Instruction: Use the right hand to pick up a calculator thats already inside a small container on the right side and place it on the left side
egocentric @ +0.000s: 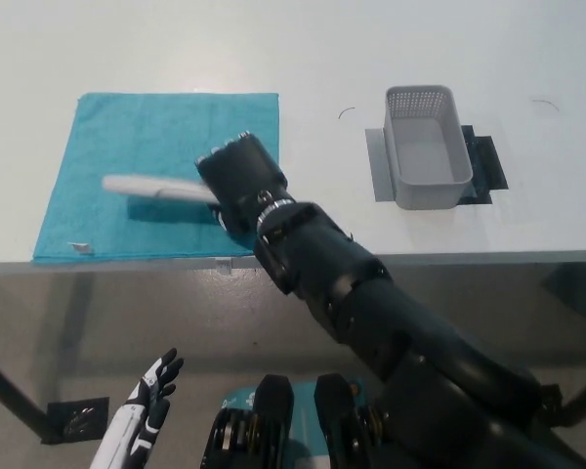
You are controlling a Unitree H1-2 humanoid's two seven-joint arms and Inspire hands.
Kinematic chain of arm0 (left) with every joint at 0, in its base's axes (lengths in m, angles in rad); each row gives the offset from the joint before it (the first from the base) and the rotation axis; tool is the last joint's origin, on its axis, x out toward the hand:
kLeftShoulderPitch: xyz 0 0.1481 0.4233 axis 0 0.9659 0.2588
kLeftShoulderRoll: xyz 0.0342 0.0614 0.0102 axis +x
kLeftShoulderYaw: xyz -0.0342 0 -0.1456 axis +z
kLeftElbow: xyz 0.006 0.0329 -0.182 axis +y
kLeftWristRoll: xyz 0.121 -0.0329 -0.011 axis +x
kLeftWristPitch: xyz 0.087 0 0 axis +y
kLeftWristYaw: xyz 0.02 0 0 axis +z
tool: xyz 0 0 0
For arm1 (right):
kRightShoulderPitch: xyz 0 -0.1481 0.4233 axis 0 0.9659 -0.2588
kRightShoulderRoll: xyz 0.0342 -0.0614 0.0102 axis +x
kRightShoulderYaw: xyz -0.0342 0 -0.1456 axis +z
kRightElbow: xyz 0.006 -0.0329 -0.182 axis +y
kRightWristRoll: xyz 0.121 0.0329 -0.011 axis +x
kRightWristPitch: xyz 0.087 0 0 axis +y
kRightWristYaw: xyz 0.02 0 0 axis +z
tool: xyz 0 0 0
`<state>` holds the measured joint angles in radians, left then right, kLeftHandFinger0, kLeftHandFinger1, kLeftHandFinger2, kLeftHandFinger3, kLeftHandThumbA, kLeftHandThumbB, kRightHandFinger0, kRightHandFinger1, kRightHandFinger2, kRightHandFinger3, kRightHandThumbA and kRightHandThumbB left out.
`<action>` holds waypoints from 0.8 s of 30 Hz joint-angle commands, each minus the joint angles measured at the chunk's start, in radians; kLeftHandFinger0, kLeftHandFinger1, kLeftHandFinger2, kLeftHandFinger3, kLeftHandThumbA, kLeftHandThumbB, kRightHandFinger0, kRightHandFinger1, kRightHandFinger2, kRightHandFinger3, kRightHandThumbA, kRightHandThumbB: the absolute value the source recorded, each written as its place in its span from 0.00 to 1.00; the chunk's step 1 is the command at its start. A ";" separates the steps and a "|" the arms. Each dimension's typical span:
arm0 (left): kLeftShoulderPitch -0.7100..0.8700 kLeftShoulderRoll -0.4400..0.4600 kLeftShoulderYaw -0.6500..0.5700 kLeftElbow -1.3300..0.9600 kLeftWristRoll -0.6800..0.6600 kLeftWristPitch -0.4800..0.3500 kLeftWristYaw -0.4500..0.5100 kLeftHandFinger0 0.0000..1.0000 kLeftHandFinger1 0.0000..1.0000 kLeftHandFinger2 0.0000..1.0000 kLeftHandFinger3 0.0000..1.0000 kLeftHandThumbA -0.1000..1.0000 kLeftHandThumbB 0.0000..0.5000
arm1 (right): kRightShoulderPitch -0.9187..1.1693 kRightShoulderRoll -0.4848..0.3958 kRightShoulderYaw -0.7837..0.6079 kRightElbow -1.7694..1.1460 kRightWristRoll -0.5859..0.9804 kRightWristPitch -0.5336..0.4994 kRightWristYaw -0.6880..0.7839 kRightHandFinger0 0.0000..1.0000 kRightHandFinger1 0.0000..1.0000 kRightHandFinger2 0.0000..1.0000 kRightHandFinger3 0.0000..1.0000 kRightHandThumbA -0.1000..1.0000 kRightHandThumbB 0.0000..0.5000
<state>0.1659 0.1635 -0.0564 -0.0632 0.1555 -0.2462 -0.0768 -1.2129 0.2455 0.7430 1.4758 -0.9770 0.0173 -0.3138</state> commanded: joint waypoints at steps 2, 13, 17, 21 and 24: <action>0.002 0.015 -0.006 -0.039 -0.004 0.004 -0.017 1.00 1.00 1.00 1.00 1.00 0.41 | -0.029 0.013 -0.011 -0.012 0.048 0.052 0.032 0.00 0.00 0.08 0.63 0.00 0.75; 0.000 0.018 -0.008 -0.057 0.016 0.017 -0.021 1.00 1.00 1.00 1.00 1.00 0.38 | -0.117 -0.010 -0.144 -0.020 0.178 0.090 -0.010 0.19 0.32 0.63 0.95 0.51 0.31; 0.002 0.018 -0.009 -0.052 0.017 0.001 -0.020 1.00 1.00 1.00 1.00 1.00 0.37 | -0.181 -0.004 -0.348 -0.028 0.362 0.079 0.073 0.69 1.00 1.00 1.00 0.88 0.60; -0.001 0.017 -0.010 -0.062 0.009 0.019 -0.027 1.00 1.00 1.00 1.00 1.00 0.41 | -0.274 -0.015 -0.559 -0.038 0.522 0.067 0.165 1.00 1.00 1.00 1.00 0.99 0.99; -0.008 0.023 -0.012 -0.058 0.024 0.010 -0.027 1.00 1.00 1.00 1.00 1.00 0.40 | -0.333 -0.028 -0.624 -0.043 0.554 0.048 0.200 1.00 1.00 1.00 1.00 1.00 1.00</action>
<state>0.1670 0.1642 -0.0582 -0.0806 0.1638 -0.2404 -0.0873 -1.3116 0.2329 0.3047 1.4726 -0.6936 0.0671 -0.2390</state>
